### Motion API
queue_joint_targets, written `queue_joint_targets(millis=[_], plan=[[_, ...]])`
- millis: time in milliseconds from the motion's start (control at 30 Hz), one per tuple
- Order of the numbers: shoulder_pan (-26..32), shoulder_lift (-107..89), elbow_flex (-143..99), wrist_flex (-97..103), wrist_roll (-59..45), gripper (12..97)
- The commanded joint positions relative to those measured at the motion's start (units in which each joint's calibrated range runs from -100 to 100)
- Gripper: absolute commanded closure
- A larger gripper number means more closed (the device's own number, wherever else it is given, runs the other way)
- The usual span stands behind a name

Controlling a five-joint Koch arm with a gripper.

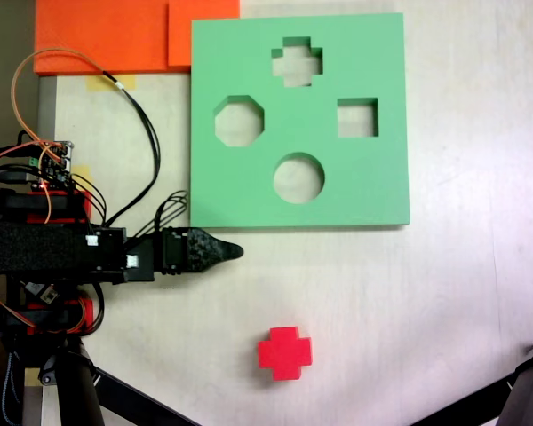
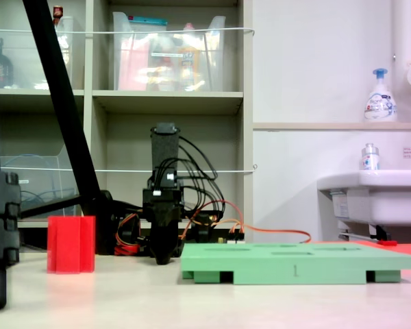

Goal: Put the cross columnar block into the corresponding hole

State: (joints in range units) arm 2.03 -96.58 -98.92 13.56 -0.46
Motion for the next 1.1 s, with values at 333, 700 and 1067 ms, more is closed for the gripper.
queue_joint_targets(millis=[333, 700, 1067], plan=[[1.27, 0.07, -1.08, 0.84, -0.2, 60.0], [-2.69, 0.07, -1.08, 0.74, 9.96, 62.3], [-13.58, -0.21, 8.19, -25.93, 34.19, 63.4]])
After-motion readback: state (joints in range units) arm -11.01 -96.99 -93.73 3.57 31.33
